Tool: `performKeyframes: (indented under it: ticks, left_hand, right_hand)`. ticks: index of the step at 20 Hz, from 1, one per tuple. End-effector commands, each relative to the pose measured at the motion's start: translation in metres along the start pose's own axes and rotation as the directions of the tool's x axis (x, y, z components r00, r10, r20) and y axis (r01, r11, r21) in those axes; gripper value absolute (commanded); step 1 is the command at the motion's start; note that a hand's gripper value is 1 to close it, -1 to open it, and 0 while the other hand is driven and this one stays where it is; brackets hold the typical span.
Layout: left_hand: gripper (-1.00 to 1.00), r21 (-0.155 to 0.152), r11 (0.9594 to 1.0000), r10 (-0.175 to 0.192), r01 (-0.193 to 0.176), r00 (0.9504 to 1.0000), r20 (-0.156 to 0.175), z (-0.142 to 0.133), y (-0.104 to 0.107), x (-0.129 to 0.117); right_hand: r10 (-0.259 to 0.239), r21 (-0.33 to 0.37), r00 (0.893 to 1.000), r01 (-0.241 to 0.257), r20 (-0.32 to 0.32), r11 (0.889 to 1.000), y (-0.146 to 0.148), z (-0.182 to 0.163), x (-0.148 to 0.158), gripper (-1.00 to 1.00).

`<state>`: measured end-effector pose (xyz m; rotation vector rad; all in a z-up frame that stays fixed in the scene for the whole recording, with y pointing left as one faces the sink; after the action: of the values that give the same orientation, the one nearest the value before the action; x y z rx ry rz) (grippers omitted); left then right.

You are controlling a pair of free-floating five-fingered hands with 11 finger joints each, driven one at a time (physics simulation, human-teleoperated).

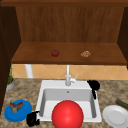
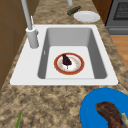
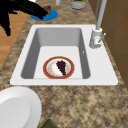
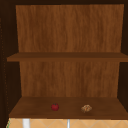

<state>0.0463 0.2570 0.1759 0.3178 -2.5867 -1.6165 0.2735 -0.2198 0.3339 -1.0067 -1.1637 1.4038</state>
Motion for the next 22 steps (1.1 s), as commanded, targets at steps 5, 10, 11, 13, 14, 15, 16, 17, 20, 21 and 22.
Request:
performKeyframes:
  ticks: [5, 10, 11, 13, 14, 15, 16, 17, 20, 21, 22]
  left_hand:
    - [0.0, 0.0, 1.0, 0.0, 0.0, 1.0, 0.0, 0.0, 0.0, 0.0]
    - [0.0, 0.0, 1.0, 0.0, 0.0, 1.0, 0.0, 0.0, 0.0, 0.0]
    - [0.0, 0.0, 1.0, 0.0, 0.0, 1.0, 0.0, 0.0, 0.0, 0.0]
    - [0.0, 0.0, 1.0, 0.0, 0.0, 1.0, 0.0, 0.0, 0.0, 0.0]
    - [0.0, 0.0, 1.0, 0.0, 0.0, 1.0, 0.0, 0.0, 0.0, 0.0]
    - [0.0, 0.0, 1.0, 0.0, 0.0, 1.0, 0.0, 0.0, 0.0, 0.0]
    - [0.0, 0.0, 1.0, 0.0, 0.0, 1.0, 0.0, 0.0, 0.0, 0.0]
    - [0.0, 0.0, 1.0, 0.0, 0.0, 1.0, 0.0, 0.0, 0.0, 0.0]
    - [0.0, 0.0, 1.0, 0.0, 0.0, 1.0, 0.0, 0.0, 0.0, 0.0]
    - [0.0, 0.0, 1.0, 0.0, 0.0, 1.0, 0.0, 0.0, 0.0, 0.0]
    - [0.0, 0.0, 1.0, 0.0, 0.0, 1.0, 0.0, 0.0, 0.0, 0.0]
  right_hand:
    - [-0.072, -0.019, 0.996, 0.071, -0.051, 0.997, -0.037, 0.051, 0.006, -1.0]
    - [-0.084, -0.009, 0.995, 0.084, -0.05, 0.996, -0.061, 0.092, 0.01, -1.0]
    - [-0.086, -0.009, 0.995, 0.086, -0.049, 0.996, -0.066, 0.1, 0.011, -1.0]
    - [-0.077, -0.019, 0.996, 0.076, -0.041, 0.997, -0.072, 0.118, 0.016, -1.0]
    - [-0.075, -0.02, 0.996, 0.074, -0.039, 0.997, -0.078, 0.127, 0.019, -1.0]
    - [-0.069, -0.019, 0.997, 0.068, -0.037, 0.997, -0.084, 0.134, 0.023, -1.0]
    - [-0.066, -0.019, 0.997, 0.065, -0.036, 0.998, -0.09, 0.143, 0.025, -1.0]
    - [-0.058, -0.019, 0.998, 0.057, -0.036, 0.998, -0.096, 0.151, 0.026, -1.0]
    - [-0.038, -0.056, 0.998, 0.035, -0.056, 0.998, -0.111, 0.174, 0.028, -1.0]
    - [-0.037, -0.067, 0.997, 0.033, -0.061, 0.997, -0.116, 0.179, 0.03, -1.0]
    - [-0.044, -0.072, 0.997, 0.039, -0.065, 0.997, -0.12, 0.185, 0.032, -1.0]
